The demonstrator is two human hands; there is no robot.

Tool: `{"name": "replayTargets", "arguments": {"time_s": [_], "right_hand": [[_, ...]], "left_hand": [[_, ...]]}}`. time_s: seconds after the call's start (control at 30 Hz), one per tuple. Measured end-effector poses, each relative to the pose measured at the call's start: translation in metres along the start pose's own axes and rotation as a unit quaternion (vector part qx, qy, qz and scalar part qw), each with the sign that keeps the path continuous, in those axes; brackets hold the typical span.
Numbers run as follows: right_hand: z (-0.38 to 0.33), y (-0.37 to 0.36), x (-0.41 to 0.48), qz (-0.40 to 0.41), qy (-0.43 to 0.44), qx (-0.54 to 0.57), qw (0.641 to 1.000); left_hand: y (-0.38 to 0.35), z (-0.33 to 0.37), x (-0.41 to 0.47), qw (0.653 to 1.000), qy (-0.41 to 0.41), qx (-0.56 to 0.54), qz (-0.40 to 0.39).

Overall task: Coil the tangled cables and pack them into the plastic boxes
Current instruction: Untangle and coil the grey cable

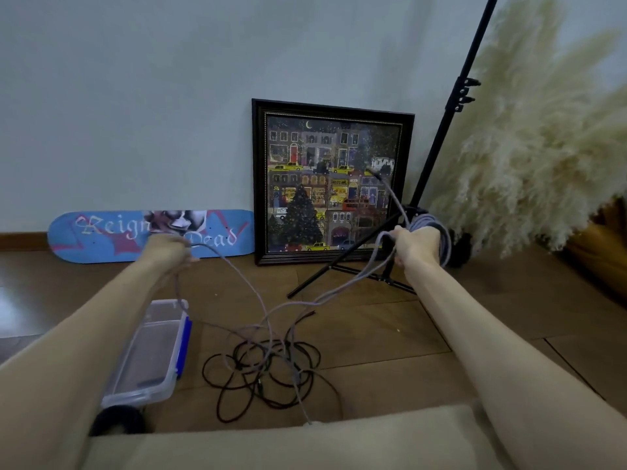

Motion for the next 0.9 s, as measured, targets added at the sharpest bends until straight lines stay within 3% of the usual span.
{"name": "replayTargets", "arguments": {"time_s": [0.07, 0.2, 0.3, 0.37, 0.43, 0.47, 0.53, 0.6, 0.7, 0.77, 0.9], "right_hand": [[-0.003, -0.006, -0.006, -0.028, 0.003, 0.026, 0.999], [-0.001, -0.014, -0.017, -0.088, -0.038, 0.05, 0.994], [0.003, -0.018, -0.021, -0.108, -0.058, 0.06, 0.991], [0.003, -0.02, -0.024, -0.111, -0.068, 0.065, 0.989], [0.003, -0.021, -0.025, -0.11, -0.062, 0.052, 0.991], [0.002, -0.02, -0.027, -0.11, -0.056, 0.043, 0.991], [0.001, -0.021, -0.033, -0.12, -0.056, 0.033, 0.991], [0.001, -0.025, -0.039, -0.139, -0.07, 0.044, 0.987], [0.003, -0.032, -0.043, -0.152, -0.106, 0.072, 0.98], [0.008, -0.037, -0.042, -0.166, -0.129, 0.08, 0.974], [0.016, -0.046, -0.044, -0.213, -0.157, 0.078, 0.961]], "left_hand": [[-0.026, 0.048, -0.082, 0.993, -0.076, 0.085, -0.033], [-0.06, 0.067, -0.111, 0.957, -0.181, 0.198, -0.109], [-0.084, 0.089, -0.159, 0.945, -0.233, 0.164, -0.163], [-0.099, 0.095, -0.18, 0.945, -0.224, 0.085, -0.223], [-0.109, 0.099, -0.205, 0.93, -0.209, 0.057, -0.298], [-0.113, 0.098, -0.215, 0.915, -0.239, 0.07, -0.317], [-0.117, 0.094, -0.226, 0.888, -0.326, 0.114, -0.305], [-0.116, 0.093, -0.23, 0.854, -0.437, 0.167, -0.229], [-0.112, 0.093, -0.237, 0.771, -0.566, 0.269, -0.118], [-0.111, 0.09, -0.238, 0.725, -0.593, 0.338, -0.089], [-0.11, 0.084, -0.233, 0.696, -0.601, 0.388, -0.055]]}}
Point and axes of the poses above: each hand's wrist, its own x-axis towards the middle knuckle, its own y-axis out of the back of the hand, z = x × y, the point moved 3 cm from there along x, towards the middle knuckle, and after that the axes turned 12 degrees about z, right-handed, at the moved point
